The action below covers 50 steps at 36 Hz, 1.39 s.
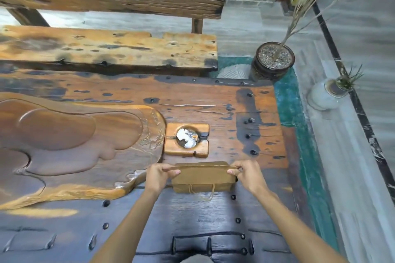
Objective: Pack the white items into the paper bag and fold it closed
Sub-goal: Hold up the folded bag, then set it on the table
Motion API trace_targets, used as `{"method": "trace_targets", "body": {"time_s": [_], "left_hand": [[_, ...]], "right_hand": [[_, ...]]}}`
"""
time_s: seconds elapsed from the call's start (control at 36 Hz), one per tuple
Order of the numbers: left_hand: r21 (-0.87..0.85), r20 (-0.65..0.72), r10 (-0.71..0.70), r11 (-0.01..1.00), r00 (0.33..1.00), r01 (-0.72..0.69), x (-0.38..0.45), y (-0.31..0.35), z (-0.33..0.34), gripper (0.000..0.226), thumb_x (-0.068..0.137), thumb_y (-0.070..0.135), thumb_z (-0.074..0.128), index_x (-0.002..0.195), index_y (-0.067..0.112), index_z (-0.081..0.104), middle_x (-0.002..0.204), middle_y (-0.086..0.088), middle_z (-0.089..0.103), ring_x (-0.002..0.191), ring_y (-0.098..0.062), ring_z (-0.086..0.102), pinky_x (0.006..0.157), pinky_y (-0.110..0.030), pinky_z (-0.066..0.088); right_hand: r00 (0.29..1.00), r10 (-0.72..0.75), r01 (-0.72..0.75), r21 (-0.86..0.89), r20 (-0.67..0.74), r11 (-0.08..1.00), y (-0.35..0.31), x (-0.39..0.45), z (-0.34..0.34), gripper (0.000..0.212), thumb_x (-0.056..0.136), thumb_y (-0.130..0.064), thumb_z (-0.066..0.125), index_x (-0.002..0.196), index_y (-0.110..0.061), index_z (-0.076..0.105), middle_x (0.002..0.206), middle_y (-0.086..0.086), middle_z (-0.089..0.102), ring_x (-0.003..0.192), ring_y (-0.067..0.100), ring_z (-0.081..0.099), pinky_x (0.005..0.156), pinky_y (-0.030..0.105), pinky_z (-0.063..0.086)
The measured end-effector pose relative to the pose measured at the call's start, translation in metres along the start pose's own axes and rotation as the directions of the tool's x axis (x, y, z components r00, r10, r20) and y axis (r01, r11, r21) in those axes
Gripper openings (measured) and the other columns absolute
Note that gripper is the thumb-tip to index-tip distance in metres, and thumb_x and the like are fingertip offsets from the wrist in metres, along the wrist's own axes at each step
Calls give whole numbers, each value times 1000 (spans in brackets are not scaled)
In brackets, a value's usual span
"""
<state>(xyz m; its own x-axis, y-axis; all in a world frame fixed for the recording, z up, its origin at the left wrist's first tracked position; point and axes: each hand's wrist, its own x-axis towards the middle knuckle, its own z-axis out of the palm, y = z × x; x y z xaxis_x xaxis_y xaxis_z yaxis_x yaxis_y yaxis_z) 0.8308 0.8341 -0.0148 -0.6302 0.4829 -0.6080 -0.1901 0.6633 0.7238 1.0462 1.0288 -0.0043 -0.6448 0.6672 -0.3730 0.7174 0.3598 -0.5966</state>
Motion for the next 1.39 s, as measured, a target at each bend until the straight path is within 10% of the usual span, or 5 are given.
{"method": "trace_targets", "body": {"time_s": [0.25, 0.39, 0.61, 1.17, 1.39], "left_hand": [[159, 23, -23, 987, 999, 19, 2, -18, 0, 8, 79, -10, 75, 87, -8, 75, 78, -11, 70, 50, 5, 58, 44, -5, 39], [317, 109, 78, 942, 991, -109, 5, -26, -7, 7, 83, 5, 77, 90, 7, 78, 88, -8, 79, 82, -13, 70, 84, -31, 59], [739, 313, 246, 544, 917, -398, 7, -15, 11, 30, 94, 43, 56, 98, 18, 73, 91, -3, 75, 89, -25, 68, 73, -38, 55], [813, 311, 376, 370, 873, -449, 4, -32, 20, 35, 98, 51, 48, 114, 34, 74, 103, -3, 78, 102, -26, 70, 75, -33, 47], [775, 287, 534, 359, 795, -521, 7, -44, 1, 36, 89, 54, 52, 80, 28, 77, 65, 1, 74, 64, -22, 71, 51, -25, 37]], "right_hand": [[995, 45, -41, -50, 91, 998, 10, -4, 23, 5, 85, -20, 77, 86, -15, 77, 87, 0, 76, 82, 17, 67, 81, 31, 53], [992, 47, -34, -114, 120, 993, 18, -11, 33, 8, 86, -21, 73, 92, -24, 75, 93, -7, 75, 88, 12, 65, 84, 32, 53], [977, -134, 176, -272, 166, 946, 2, -10, 44, 20, 95, -34, 59, 104, -24, 74, 97, -5, 77, 91, 18, 67, 91, 34, 49], [955, -142, 262, -515, 261, 816, 10, -5, 60, 41, 99, -51, 42, 124, -31, 67, 103, -3, 74, 101, 18, 64, 103, 38, 35], [971, -96, 207, -573, 218, 793, 29, -9, 36, 40, 100, -51, 38, 117, -32, 69, 106, -3, 74, 102, 20, 65, 97, 35, 36]]}}
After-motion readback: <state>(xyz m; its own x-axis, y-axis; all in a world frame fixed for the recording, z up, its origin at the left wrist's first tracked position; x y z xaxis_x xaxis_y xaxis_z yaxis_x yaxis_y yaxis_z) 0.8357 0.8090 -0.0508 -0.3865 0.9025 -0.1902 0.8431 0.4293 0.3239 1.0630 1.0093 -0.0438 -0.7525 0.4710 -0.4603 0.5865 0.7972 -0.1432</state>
